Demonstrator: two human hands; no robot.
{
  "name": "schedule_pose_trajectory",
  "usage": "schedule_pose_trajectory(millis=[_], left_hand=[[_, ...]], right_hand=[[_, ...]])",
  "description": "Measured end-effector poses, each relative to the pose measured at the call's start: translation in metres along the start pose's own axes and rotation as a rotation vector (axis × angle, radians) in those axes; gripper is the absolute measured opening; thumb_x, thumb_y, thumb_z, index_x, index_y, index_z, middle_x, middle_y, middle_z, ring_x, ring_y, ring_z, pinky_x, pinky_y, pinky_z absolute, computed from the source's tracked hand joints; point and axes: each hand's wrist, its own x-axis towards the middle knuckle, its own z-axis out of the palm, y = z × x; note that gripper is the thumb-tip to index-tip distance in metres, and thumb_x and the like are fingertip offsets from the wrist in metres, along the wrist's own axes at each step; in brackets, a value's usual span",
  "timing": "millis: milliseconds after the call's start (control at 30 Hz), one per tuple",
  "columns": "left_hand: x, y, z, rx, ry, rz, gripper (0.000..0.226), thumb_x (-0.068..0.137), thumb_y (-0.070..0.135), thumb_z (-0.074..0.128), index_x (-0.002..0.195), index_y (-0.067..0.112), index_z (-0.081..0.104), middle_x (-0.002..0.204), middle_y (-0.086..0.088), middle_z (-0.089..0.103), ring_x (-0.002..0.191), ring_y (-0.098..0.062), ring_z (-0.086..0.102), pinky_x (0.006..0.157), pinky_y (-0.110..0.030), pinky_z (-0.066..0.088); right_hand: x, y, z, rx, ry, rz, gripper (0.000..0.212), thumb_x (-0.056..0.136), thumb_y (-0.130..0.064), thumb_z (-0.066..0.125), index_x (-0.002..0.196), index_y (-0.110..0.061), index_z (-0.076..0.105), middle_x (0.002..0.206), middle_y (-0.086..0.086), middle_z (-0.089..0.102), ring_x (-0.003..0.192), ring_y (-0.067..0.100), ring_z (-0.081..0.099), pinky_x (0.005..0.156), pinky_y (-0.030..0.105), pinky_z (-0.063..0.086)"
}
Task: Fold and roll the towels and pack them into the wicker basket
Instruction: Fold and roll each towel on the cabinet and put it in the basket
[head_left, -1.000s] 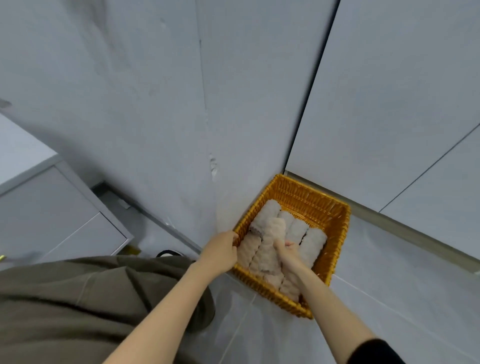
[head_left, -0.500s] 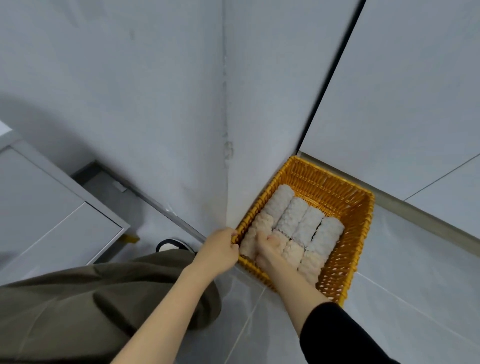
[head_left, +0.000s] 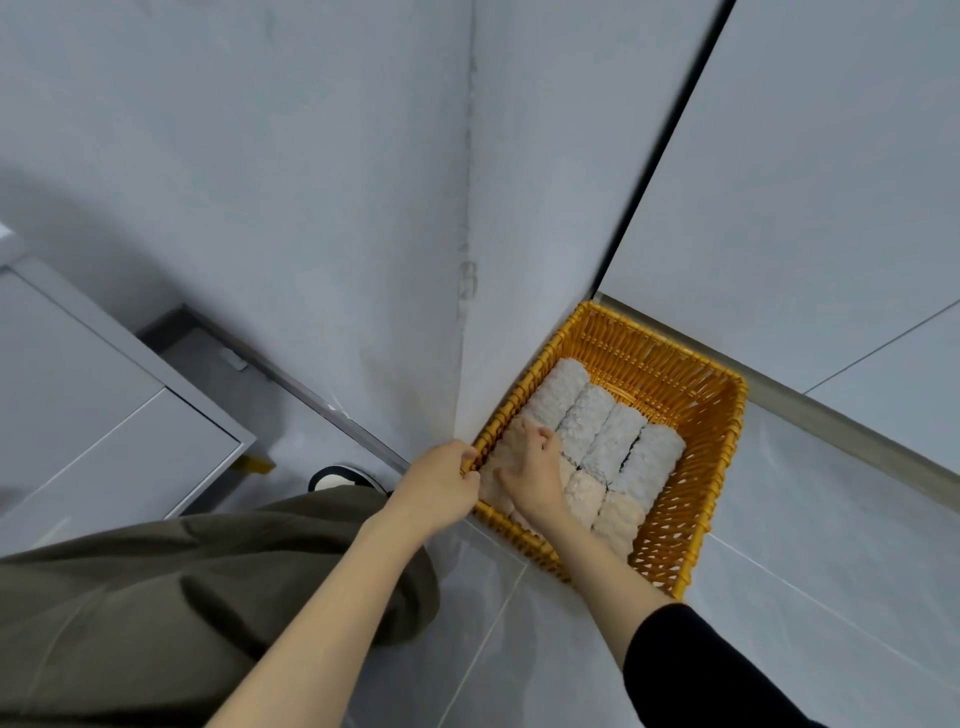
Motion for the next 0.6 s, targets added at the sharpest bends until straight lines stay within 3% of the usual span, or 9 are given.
schedule_pose_trajectory(millis=[133,267,500,600], left_hand=[[-0.001,0.000,-0.001,0.001,0.001,-0.004,0.040,0.100,0.019,0.043,0.140,0.015,0.041,0.142,-0.003,0.046,0.128,-0.017,0.045,0.097,-0.024,0.037],[-0.001,-0.004,-0.002,-0.005,0.000,-0.007,0.039,0.100,0.020,0.044,0.139,0.016,0.042,0.140,-0.003,0.047,0.126,-0.017,0.046,0.088,-0.018,0.034],[-0.001,-0.005,-0.005,-0.021,-0.007,-0.018,0.037,0.100,0.020,0.044,0.137,0.017,0.044,0.139,-0.002,0.048,0.125,-0.016,0.047,0.089,-0.019,0.035],[-0.005,0.000,-0.008,-0.017,0.003,-0.011,0.037,0.100,0.021,0.044,0.138,0.017,0.044,0.137,-0.002,0.049,0.123,-0.015,0.048,0.087,-0.019,0.034]], right_hand=[[0.001,0.004,-0.004,-0.100,-0.195,-0.026,0.106,0.068,-0.019,0.083,0.150,-0.007,0.017,0.150,0.005,0.006,0.136,0.023,0.023,0.104,0.018,0.033],[0.009,0.005,-0.001,-0.193,-0.258,0.037,0.114,0.066,-0.028,0.086,0.149,0.000,0.012,0.152,0.010,0.001,0.138,0.025,0.023,0.112,0.025,0.031],[0.016,0.004,0.000,-0.257,-0.297,0.067,0.107,0.067,-0.029,0.086,0.144,0.001,0.019,0.151,0.014,0.000,0.137,0.028,0.025,0.111,0.024,0.030],[0.013,-0.005,-0.008,-0.260,-0.296,0.066,0.087,0.076,-0.024,0.078,0.142,0.000,0.026,0.152,0.016,0.005,0.137,0.028,0.029,0.106,0.025,0.035]])
